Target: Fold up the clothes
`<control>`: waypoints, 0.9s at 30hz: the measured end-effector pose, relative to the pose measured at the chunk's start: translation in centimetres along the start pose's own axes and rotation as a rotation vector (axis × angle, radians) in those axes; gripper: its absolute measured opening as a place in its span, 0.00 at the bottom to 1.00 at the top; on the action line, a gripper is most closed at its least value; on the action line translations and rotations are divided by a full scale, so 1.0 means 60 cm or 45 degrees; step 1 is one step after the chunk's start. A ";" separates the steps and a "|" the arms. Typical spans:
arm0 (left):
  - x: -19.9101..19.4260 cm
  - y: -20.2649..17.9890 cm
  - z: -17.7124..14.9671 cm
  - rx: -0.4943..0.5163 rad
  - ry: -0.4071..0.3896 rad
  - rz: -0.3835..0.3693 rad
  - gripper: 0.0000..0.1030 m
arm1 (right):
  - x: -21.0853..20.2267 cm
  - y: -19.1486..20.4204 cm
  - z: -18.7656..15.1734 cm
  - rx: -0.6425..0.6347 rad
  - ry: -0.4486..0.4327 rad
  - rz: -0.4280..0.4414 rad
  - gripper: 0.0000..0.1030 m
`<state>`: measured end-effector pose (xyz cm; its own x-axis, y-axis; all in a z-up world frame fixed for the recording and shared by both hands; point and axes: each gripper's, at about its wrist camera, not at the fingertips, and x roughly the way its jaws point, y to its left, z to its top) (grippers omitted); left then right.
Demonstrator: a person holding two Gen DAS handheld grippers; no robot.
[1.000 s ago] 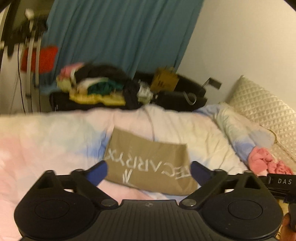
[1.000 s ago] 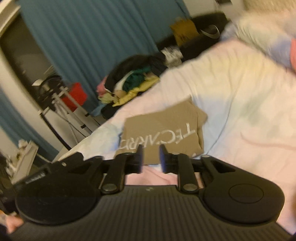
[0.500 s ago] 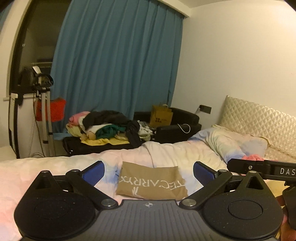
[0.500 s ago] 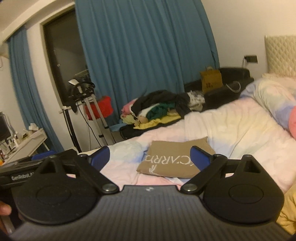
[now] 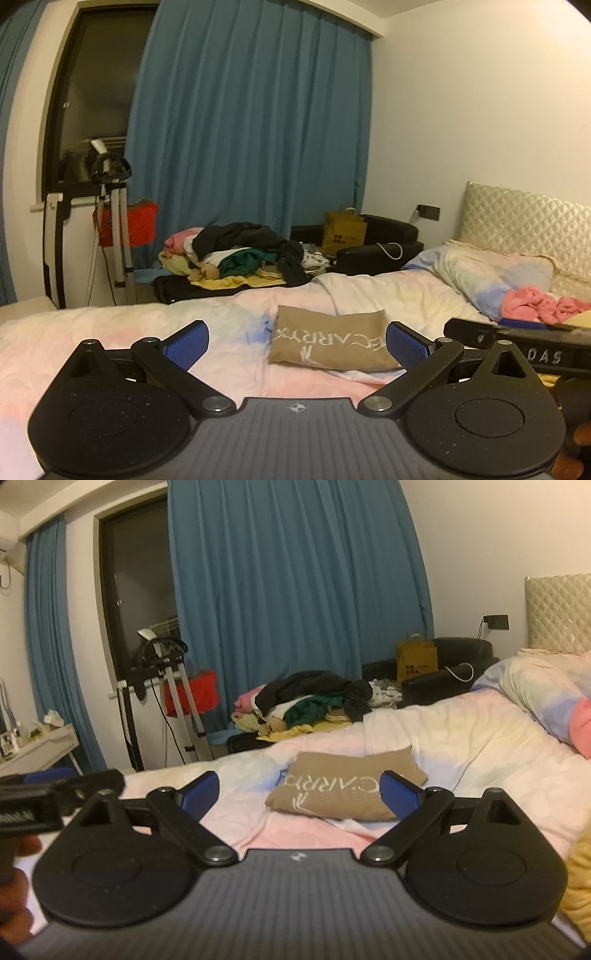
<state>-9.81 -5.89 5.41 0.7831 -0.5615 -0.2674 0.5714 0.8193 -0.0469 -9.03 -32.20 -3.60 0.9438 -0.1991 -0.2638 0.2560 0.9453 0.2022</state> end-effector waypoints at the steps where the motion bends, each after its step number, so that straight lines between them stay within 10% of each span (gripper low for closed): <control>1: 0.002 0.007 -0.005 -0.012 0.002 0.005 1.00 | 0.006 0.002 -0.007 -0.001 0.004 -0.003 0.92; 27: 0.018 0.063 -0.058 -0.080 0.026 0.060 1.00 | 0.075 0.049 -0.072 -0.064 0.058 -0.062 0.92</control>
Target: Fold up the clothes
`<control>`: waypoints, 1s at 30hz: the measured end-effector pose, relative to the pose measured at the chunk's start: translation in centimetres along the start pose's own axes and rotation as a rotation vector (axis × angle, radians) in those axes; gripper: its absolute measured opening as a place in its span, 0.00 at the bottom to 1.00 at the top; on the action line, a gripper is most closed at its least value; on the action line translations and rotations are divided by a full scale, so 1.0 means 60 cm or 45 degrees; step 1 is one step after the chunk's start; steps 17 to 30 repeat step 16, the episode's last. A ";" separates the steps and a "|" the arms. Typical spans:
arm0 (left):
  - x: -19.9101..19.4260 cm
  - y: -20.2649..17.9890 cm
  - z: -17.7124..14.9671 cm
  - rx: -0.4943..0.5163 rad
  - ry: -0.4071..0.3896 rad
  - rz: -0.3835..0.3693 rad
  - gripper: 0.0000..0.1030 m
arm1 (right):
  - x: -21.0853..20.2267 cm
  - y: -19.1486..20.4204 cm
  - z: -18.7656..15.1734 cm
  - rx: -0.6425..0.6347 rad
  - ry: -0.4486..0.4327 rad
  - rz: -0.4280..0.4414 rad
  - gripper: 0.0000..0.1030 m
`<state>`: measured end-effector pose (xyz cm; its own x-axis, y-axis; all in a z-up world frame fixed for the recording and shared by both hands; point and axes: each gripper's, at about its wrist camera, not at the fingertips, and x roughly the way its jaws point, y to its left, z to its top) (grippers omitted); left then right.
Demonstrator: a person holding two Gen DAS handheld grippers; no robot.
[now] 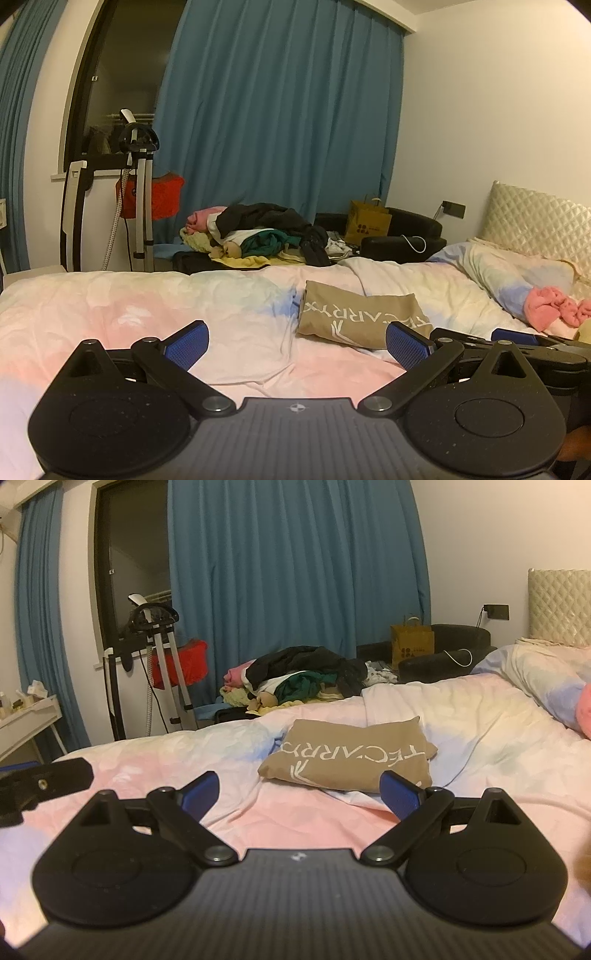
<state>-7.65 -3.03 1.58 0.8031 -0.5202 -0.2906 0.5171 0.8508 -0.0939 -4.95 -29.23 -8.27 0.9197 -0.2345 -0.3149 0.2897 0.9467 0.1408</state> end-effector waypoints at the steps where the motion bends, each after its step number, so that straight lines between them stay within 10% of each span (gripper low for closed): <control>1: 0.000 0.000 0.000 -0.003 0.000 0.001 1.00 | 0.000 0.000 0.000 -0.002 0.000 0.000 0.92; 30: -0.004 0.000 -0.002 -0.001 -0.004 0.015 1.00 | -0.004 0.003 -0.002 -0.010 0.009 0.004 0.92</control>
